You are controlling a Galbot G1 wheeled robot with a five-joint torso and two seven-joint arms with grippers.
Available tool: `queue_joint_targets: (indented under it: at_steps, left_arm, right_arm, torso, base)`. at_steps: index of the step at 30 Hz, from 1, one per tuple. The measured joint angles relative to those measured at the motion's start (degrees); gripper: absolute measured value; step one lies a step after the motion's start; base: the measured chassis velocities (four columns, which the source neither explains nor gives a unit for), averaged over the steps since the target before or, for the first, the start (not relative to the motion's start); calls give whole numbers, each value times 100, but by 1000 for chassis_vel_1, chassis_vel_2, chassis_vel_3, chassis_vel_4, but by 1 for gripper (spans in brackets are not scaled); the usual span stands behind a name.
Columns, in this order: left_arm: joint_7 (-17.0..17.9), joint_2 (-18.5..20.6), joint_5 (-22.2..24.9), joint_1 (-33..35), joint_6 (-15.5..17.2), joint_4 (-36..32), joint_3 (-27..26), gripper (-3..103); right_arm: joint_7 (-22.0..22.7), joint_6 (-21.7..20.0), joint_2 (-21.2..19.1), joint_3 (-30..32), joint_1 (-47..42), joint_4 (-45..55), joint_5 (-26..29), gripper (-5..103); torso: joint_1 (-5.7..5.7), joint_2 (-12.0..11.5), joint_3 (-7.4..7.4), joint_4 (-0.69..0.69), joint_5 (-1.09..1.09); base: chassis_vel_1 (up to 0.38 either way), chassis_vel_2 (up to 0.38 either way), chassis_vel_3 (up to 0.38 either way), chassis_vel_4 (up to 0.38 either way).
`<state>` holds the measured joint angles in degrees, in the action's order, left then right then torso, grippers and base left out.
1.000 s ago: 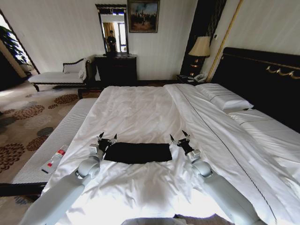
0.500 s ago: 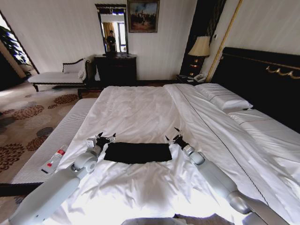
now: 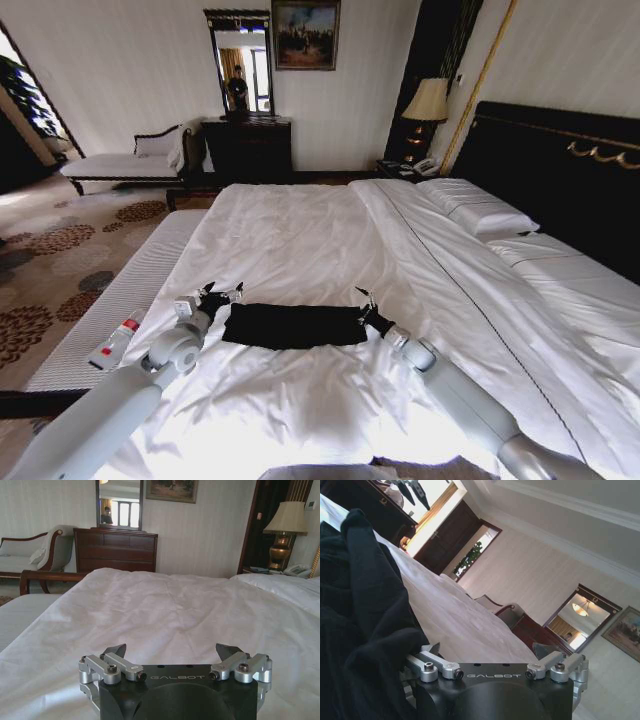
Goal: Fold the clothes on the bed.
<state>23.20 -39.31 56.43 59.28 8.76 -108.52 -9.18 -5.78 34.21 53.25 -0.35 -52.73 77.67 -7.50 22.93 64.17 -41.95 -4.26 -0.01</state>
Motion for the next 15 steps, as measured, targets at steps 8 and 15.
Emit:
queue_joint_targets:
  at_steps: [8, 15]
  left_arm:
    - [-36, 17, 9, 272, 6, -59, -394, 100]
    - [-51, 26, 27, 523, 12, -200, -691, 100]
  right_arm:
    - [-47, 250, -386, 59, -382, 621, -690, 100]
    - [25, 200, -204, -237, 499, 34, -674, 100]
  torso:
    - [0, 0, 0, 0, 0]
    - [1, 0, 0, 2, 0]
  base:
    - [0, 0, 0, 0]
    - [0, 0, 0, 0]
